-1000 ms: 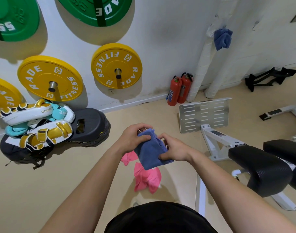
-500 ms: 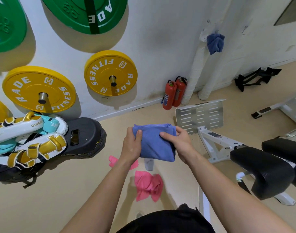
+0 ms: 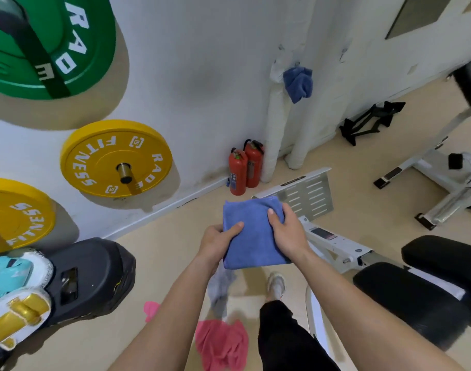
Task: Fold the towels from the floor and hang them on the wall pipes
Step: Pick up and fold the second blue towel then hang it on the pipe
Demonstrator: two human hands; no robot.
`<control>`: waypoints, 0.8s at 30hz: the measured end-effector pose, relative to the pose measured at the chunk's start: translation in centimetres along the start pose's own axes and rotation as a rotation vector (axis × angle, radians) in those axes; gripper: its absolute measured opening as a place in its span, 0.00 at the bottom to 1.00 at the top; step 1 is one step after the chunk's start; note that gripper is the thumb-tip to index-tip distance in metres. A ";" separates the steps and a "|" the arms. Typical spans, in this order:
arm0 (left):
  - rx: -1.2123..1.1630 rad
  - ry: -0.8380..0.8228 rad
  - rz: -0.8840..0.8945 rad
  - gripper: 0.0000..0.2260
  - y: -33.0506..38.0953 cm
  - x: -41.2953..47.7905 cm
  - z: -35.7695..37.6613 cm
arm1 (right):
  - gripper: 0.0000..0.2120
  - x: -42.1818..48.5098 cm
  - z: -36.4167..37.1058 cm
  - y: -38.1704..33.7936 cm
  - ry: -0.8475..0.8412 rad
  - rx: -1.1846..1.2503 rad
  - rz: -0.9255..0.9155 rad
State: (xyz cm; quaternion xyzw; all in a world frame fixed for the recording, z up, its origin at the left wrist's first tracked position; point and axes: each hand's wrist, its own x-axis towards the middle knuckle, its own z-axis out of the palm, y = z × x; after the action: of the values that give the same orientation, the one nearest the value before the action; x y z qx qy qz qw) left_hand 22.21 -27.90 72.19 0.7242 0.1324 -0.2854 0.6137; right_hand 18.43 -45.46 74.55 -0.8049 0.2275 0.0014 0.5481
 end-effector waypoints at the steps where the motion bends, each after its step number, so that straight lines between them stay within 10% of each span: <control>1: 0.008 0.026 0.017 0.16 1.4 2.0 1.4 | 0.07 2.4 -0.9 0.0 0.015 -0.057 0.002; 11: 0.613 0.331 0.278 0.19 18.0 16.1 15.4 | 0.21 24.5 -12.7 -3.2 0.090 -0.359 -0.033; 24: 0.559 0.188 0.363 0.20 33.1 31.4 25.6 | 0.14 42.2 -24.1 -6.1 0.157 -0.031 0.126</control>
State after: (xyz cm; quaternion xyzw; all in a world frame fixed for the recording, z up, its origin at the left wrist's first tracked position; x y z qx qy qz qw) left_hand 58.92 -64.62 78.87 0.8992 -0.0260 -0.1291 0.4173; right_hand 52.55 -80.36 78.93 -0.7949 0.3200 -0.0233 0.5150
